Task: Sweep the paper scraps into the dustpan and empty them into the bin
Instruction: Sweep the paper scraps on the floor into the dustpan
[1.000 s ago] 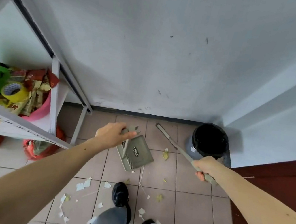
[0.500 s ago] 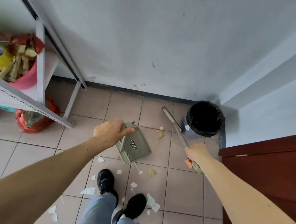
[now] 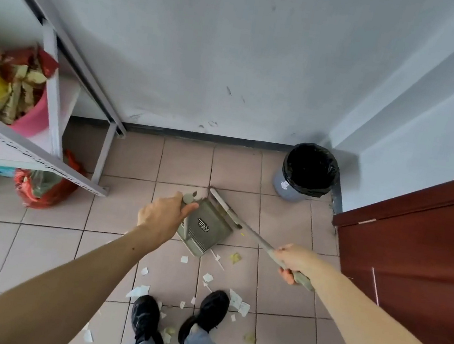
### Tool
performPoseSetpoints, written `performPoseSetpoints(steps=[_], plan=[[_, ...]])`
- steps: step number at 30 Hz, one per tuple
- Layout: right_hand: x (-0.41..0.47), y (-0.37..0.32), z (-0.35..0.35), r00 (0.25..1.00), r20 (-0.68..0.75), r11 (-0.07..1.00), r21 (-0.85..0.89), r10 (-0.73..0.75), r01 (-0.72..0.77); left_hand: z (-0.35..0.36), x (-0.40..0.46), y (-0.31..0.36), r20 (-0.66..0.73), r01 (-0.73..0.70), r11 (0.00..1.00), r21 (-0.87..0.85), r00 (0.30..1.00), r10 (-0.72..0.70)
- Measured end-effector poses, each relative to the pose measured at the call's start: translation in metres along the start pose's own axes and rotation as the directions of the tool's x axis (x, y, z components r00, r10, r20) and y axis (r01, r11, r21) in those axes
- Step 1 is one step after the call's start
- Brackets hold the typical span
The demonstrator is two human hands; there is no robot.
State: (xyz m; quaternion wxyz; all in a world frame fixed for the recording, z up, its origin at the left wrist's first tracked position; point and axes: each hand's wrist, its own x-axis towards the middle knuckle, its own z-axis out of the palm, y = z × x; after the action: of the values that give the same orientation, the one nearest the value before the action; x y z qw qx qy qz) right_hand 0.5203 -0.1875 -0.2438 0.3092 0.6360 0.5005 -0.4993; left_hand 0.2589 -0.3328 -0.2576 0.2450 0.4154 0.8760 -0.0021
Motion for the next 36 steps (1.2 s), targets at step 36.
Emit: performPoseSetpoints(steps=[36], plan=[[-0.063,-0.009,0.182,0.995,-0.032,0.983,0.151,-0.098,0.101,-0.003,-0.075,-0.173,-0.011,-0.073,0.997,0.004,0.997,0.073]])
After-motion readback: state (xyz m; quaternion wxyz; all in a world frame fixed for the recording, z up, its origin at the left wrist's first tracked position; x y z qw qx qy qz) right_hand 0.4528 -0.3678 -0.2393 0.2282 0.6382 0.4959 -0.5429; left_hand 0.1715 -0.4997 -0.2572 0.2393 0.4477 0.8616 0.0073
